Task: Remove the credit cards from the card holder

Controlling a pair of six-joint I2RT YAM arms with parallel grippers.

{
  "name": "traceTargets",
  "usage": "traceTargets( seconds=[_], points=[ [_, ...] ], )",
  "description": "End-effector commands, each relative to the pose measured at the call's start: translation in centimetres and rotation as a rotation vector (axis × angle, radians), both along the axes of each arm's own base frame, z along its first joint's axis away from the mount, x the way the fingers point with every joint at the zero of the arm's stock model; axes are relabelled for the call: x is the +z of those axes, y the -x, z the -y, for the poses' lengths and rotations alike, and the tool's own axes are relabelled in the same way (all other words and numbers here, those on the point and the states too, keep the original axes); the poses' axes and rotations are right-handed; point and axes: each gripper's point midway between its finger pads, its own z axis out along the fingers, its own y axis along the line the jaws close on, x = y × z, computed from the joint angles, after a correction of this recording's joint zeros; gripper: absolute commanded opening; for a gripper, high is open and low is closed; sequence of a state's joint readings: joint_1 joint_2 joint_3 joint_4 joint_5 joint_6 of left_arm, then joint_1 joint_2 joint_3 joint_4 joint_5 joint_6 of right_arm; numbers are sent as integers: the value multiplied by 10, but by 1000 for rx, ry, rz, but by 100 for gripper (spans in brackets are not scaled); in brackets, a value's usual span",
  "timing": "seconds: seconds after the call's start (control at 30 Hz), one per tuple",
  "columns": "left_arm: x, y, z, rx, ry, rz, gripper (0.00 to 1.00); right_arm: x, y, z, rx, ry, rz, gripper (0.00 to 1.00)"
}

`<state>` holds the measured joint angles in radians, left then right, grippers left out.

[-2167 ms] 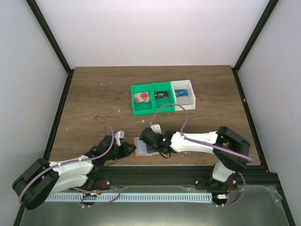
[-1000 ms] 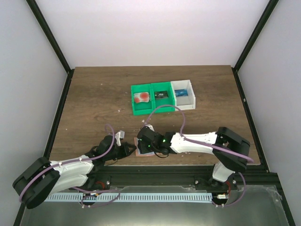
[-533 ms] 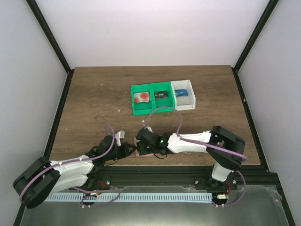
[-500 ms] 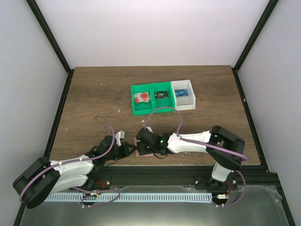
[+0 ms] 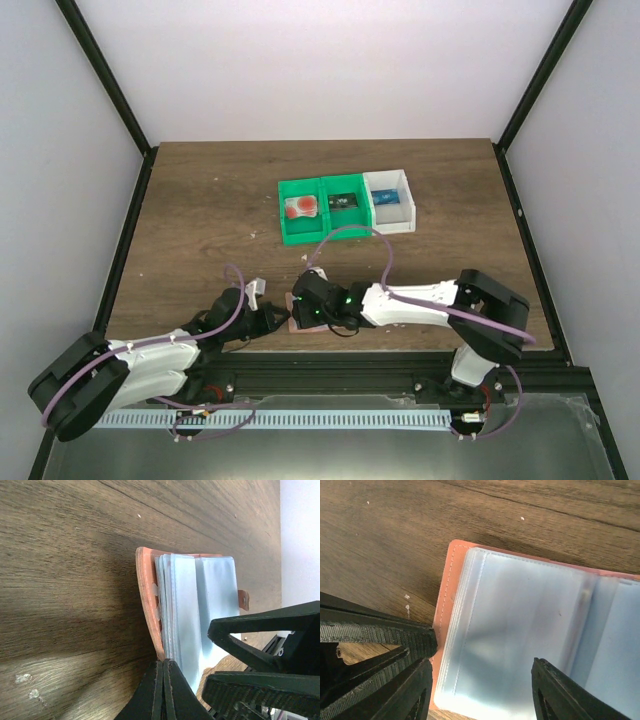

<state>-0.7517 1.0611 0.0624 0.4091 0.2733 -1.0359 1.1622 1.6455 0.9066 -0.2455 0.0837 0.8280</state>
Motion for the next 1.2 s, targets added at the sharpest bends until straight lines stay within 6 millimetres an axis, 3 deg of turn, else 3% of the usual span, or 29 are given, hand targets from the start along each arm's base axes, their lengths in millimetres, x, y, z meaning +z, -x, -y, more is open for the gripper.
traceTargets(
  seconds=[0.0,0.47,0.67,1.17],
  points=[
    [-3,3,-1,-9,0,7,0,6,0,4,-17,-2,18,57],
    [-3,3,-1,-6,-1,5,0,-24,1,7,-16,81,-15,58],
    [-4,3,-2,-5,-4,3,0,-33,-3,24,-60,171,-2,57],
    [-4,4,-2,-5,-7,1,0,-12,-14,64,-165,282,83,54]
  ],
)
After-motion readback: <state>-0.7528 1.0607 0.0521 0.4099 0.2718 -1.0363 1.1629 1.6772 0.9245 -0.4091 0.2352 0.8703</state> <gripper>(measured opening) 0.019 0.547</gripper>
